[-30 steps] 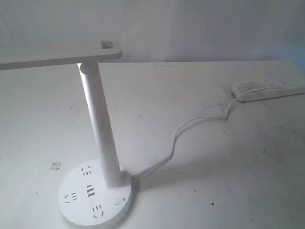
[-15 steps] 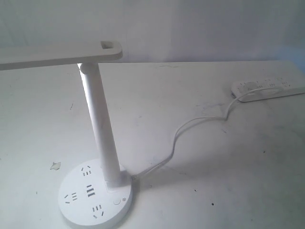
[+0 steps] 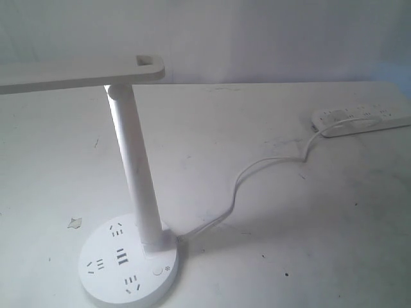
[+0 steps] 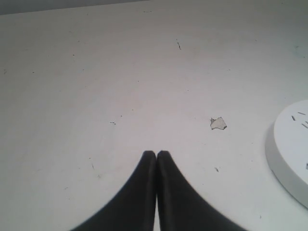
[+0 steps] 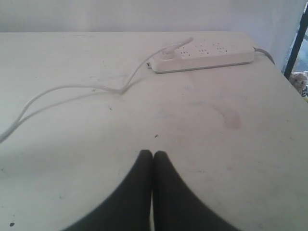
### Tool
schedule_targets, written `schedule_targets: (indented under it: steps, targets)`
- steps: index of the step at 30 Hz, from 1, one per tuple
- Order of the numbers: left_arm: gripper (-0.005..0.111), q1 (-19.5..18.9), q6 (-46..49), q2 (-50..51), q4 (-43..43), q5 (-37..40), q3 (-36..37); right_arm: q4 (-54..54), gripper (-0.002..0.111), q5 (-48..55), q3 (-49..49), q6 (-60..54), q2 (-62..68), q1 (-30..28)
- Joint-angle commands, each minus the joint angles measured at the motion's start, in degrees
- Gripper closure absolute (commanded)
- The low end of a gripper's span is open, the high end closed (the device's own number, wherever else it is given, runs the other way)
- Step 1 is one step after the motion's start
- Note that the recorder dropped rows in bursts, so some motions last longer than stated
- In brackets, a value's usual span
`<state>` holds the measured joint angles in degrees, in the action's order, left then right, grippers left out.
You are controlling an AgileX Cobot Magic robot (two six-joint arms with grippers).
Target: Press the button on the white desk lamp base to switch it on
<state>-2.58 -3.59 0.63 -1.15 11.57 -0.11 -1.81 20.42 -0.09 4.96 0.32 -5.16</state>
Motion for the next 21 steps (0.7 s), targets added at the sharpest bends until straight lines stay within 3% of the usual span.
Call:
schedule_targets:
  steps: [1,21]
  targets:
    - [0.107,-0.13,0.0,0.02,0.26,-0.04,0.11,-0.23,0.108,-0.22,0.09,-0.64,-0.32,1.31]
    - [0.107,-0.13,0.0,0.02,0.26,-0.04,0.11,-0.23,0.108,-0.22,0.09,-1.36,-0.32,1.28]
